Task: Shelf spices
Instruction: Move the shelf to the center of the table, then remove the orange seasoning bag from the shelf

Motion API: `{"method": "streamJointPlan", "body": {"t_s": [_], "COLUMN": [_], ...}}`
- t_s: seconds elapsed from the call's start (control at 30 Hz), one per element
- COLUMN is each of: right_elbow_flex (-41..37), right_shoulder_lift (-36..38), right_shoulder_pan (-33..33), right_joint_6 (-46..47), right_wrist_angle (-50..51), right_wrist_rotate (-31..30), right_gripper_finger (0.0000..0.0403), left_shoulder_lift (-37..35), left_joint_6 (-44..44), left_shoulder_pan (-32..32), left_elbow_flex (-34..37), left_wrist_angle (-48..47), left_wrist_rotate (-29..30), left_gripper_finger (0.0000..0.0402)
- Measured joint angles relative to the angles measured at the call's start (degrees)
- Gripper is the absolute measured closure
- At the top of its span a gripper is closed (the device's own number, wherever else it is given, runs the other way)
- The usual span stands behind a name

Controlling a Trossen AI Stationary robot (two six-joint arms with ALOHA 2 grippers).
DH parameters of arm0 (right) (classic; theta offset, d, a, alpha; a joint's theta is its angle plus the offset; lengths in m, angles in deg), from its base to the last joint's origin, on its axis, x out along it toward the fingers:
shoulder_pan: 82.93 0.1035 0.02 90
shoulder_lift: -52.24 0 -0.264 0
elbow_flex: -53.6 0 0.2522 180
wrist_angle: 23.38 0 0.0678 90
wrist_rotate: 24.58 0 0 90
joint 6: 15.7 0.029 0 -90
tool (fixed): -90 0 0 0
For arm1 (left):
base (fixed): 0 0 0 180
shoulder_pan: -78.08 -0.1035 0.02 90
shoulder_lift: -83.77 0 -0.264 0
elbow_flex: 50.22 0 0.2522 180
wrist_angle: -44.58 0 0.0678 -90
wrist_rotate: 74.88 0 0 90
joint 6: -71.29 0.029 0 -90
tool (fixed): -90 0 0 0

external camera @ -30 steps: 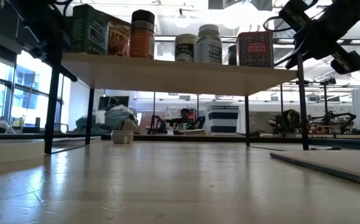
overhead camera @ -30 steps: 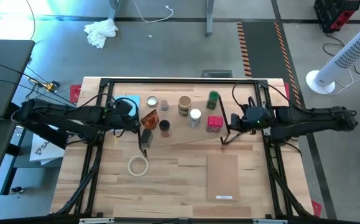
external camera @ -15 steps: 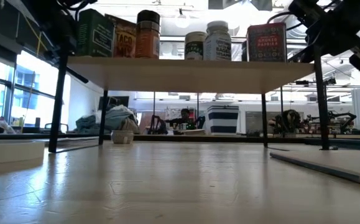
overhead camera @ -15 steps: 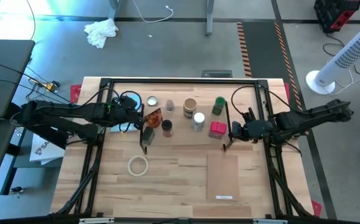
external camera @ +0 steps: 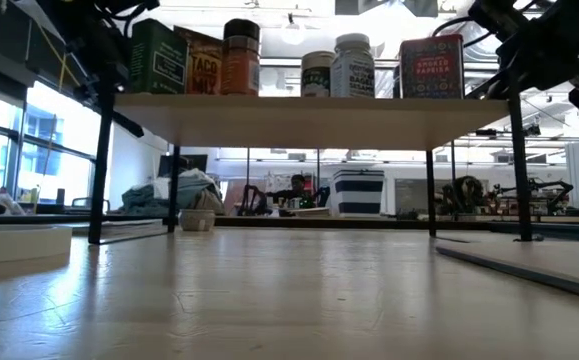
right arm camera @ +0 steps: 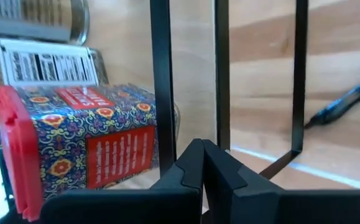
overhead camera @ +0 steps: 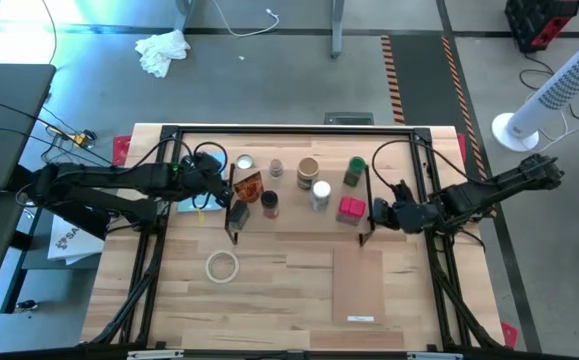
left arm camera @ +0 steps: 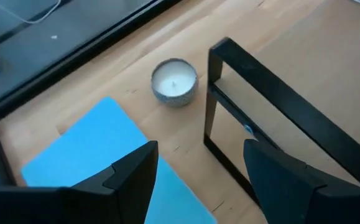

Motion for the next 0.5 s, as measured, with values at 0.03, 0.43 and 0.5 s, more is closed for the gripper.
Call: {"method": "streamJointPlan", "body": {"t_s": [0.03, 0.43, 0.5], "right_elbow_flex": [0.07, 0.35, 0.91], "right_shoulder_lift": [0.25, 5.07, 6.00], "right_shoulder_pan": [0.00, -0.01, -0.02], "right_joint_6": [-0.02, 1.34, 1.36], "right_wrist_angle": [0.65, 8.91, 10.90], "right_wrist_rotate": [-0.42, -3.17, -3.87], "right_gripper_finger": [0.0403, 0.0403, 0.0403], "left_shoulder_lift": [-0.70, -6.35, -7.74], "left_joint_6": [0.59, 0.90, -0.08], "left_shoulder_pan": [0.00, 0.00, 0.02], "left_elbow_flex": [0.00, -0.13, -0.15], "left_wrist_angle": [-0.01, -1.35, -1.51], "left_wrist_rotate": [0.00, -2.68, -3.61], "left_gripper_finger": [0.0168, 0.0168, 0.0168]}}
